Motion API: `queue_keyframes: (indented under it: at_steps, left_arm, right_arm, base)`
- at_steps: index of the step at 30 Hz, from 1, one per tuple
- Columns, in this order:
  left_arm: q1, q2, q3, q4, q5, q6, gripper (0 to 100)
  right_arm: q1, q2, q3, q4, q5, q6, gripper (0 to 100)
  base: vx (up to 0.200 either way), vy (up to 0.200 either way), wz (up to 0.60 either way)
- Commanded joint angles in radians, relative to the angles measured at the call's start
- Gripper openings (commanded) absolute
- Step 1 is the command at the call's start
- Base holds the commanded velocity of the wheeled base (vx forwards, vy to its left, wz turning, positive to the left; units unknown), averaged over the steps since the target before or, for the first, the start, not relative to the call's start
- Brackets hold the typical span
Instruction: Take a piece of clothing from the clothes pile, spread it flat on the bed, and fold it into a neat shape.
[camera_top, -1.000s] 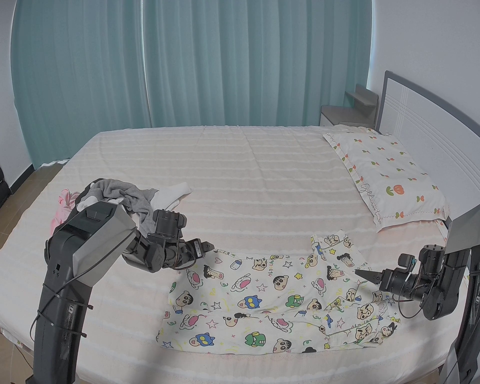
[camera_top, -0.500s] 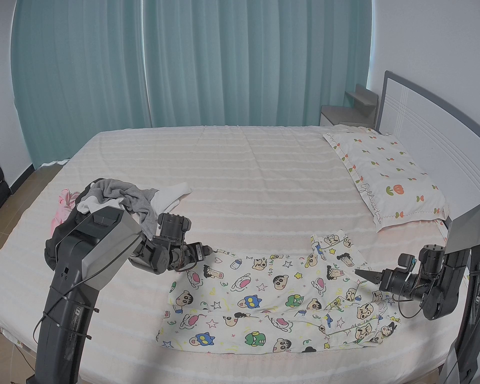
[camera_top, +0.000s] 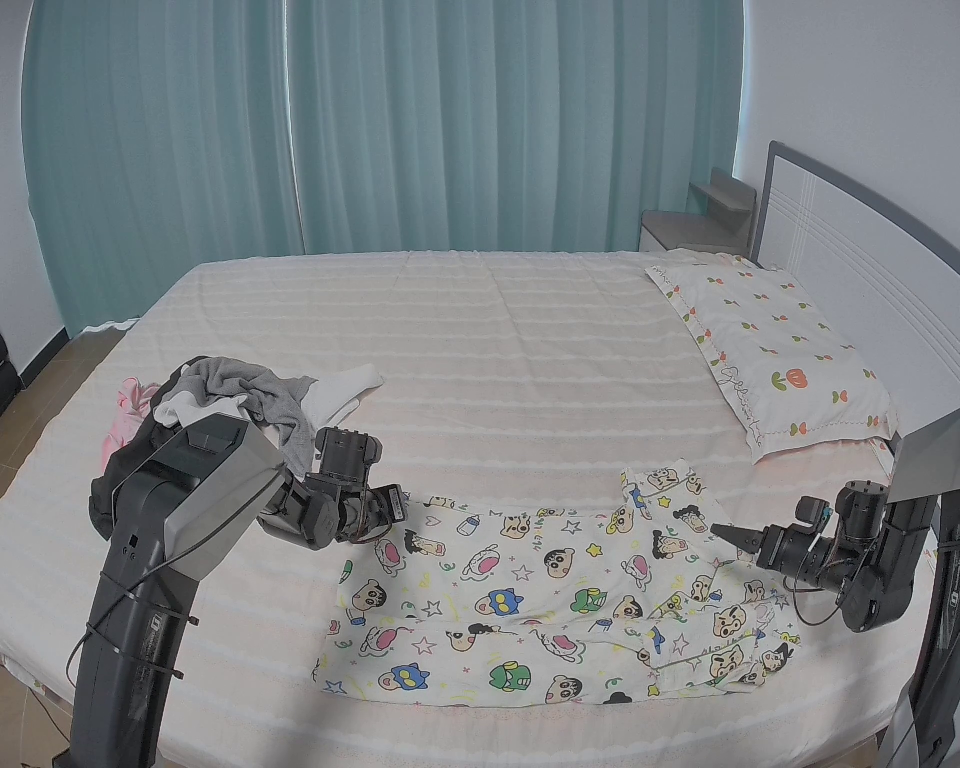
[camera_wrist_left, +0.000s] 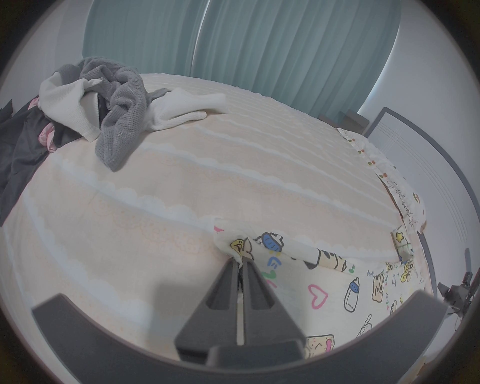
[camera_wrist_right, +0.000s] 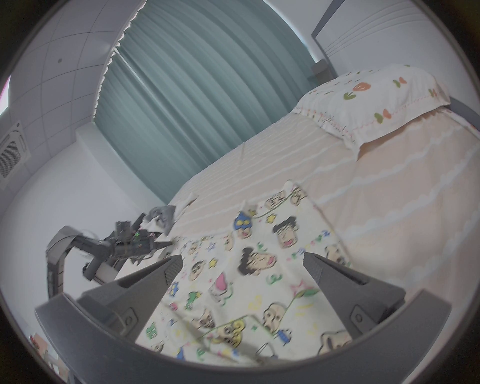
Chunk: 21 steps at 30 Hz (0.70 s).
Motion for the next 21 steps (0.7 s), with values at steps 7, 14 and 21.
queue_keyframes:
  at_steps: [7,14,21]
  left_arm:
    - [0.001,-0.033,0.019,-0.017,0.061,-0.031,0]
    - [0.003,-0.086,0.078,-0.017,0.071,-0.034,0]
    - [0.011,-0.090,0.110,-0.017,0.103,-0.036,0]
  right_arm:
    - [0.009,0.056,-0.417,0.424,-0.110,0.017,100]
    - [0.028,0.153,-0.655,0.623,-0.135,0.017,100]
    - [0.038,0.205,-0.776,0.729,-0.161,0.014,100]
  base:
    - [0.000,0.000,0.00]
    - [0.000,0.000,0.00]
    - [0.000,0.000,0.00]
